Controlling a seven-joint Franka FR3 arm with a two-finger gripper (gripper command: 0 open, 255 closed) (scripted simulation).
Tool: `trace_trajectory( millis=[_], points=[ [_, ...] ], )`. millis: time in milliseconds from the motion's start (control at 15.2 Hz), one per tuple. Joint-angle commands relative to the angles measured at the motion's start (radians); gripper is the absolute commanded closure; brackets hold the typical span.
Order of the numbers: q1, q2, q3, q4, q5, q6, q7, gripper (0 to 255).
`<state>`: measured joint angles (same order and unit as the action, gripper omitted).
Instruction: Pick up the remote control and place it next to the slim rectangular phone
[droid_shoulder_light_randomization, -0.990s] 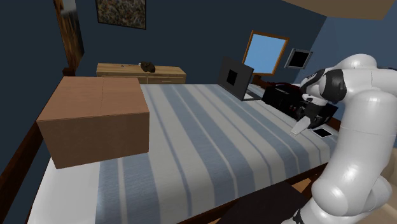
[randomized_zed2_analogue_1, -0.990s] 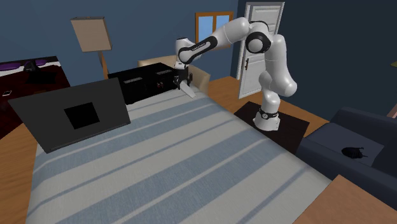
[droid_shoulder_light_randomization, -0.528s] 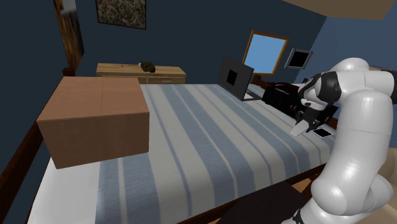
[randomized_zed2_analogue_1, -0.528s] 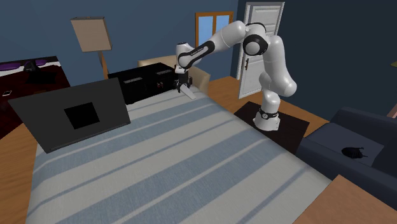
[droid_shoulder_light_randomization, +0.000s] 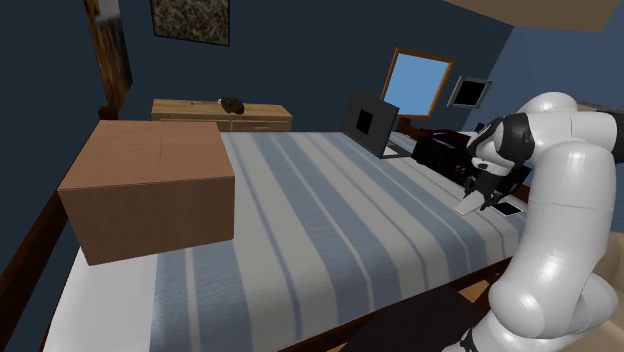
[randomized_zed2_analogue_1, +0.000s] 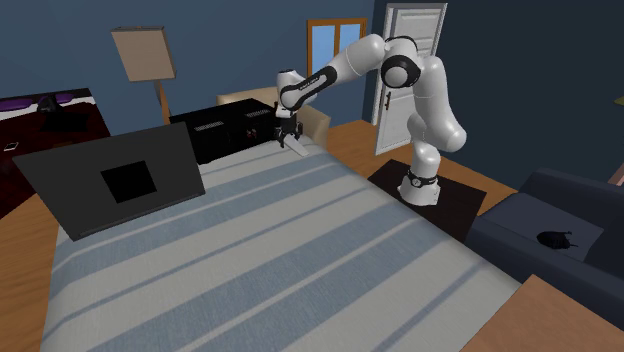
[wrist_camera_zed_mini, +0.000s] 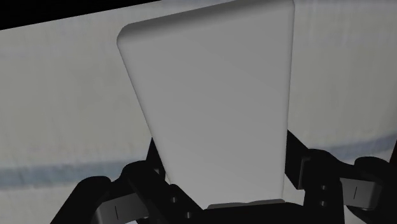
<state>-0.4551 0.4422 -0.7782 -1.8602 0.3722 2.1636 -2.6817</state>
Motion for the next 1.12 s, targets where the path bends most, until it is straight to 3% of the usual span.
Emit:
trace_trajectory(
  millis=[0, 330, 594, 1056],
  points=[
    [0.000, 0.000, 0.000, 0.000, 0.000, 0.000, 0.000, 0],
    [0.000, 0.000, 0.000, 0.000, 0.000, 0.000, 0.000, 0],
    [0.027, -0.066, -0.037, 0.049, -0.061, -0.097, 0.038, 0],
    [0.027, -0.066, -0.037, 0.049, -0.061, -0.097, 0.038, 0]
  ],
)
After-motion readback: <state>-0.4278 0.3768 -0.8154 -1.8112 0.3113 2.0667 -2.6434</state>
